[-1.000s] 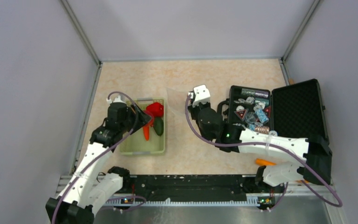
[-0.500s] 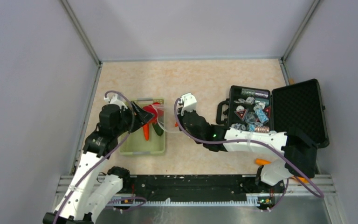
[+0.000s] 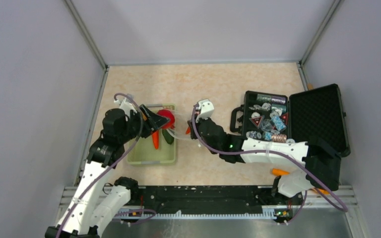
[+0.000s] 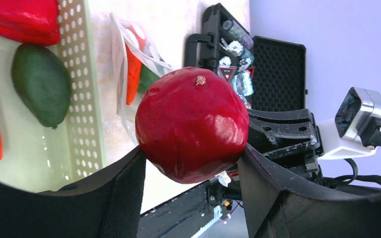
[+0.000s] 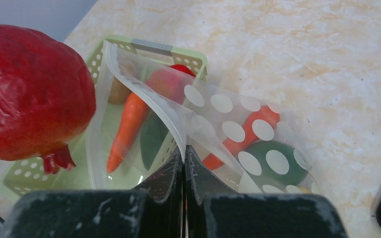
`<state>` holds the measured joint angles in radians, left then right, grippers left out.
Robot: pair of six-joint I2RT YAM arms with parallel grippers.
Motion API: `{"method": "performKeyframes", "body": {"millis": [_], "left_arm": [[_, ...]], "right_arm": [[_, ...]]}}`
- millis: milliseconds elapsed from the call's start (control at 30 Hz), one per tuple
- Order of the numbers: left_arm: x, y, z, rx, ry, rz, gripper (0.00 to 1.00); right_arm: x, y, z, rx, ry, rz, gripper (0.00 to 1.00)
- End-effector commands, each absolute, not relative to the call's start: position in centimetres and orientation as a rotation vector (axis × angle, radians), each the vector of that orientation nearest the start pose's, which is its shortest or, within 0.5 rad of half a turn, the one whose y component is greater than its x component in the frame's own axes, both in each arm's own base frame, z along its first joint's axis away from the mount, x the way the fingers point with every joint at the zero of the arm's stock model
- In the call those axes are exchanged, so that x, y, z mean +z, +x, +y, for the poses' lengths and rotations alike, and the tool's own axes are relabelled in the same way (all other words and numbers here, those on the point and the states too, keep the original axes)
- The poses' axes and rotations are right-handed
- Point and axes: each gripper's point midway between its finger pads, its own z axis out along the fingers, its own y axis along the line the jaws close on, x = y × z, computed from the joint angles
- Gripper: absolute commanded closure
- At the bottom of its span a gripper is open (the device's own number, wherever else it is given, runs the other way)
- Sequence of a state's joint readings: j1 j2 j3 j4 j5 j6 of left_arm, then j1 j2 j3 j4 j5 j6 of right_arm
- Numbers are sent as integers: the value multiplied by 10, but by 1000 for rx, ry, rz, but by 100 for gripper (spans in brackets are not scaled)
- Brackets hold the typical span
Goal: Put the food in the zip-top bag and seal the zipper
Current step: Place the fake fruit in the zipper food storage bag.
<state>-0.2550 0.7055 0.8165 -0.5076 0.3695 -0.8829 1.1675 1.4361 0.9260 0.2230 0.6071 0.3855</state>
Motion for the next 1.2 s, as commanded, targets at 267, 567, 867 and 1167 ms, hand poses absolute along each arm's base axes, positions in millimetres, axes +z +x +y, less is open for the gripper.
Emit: {"method": "performKeyframes", "body": {"millis": [267,567,867,1167], "left_arm": [[267,226,-193,-1247,-282,2027,97],[250,228,-197,-1074,-239,2112,96],[232,233,-202,-1024,-230,2189,94],[236,230,-213,-1052,-161,2202,86]], "right_arm": [[249,250,360,654,-186,1712,100],[254,250,350,646,-130,1711,100],[277,238,351,753,-184,1632,100],[275,239,347,656,-197,1626,100]]}}
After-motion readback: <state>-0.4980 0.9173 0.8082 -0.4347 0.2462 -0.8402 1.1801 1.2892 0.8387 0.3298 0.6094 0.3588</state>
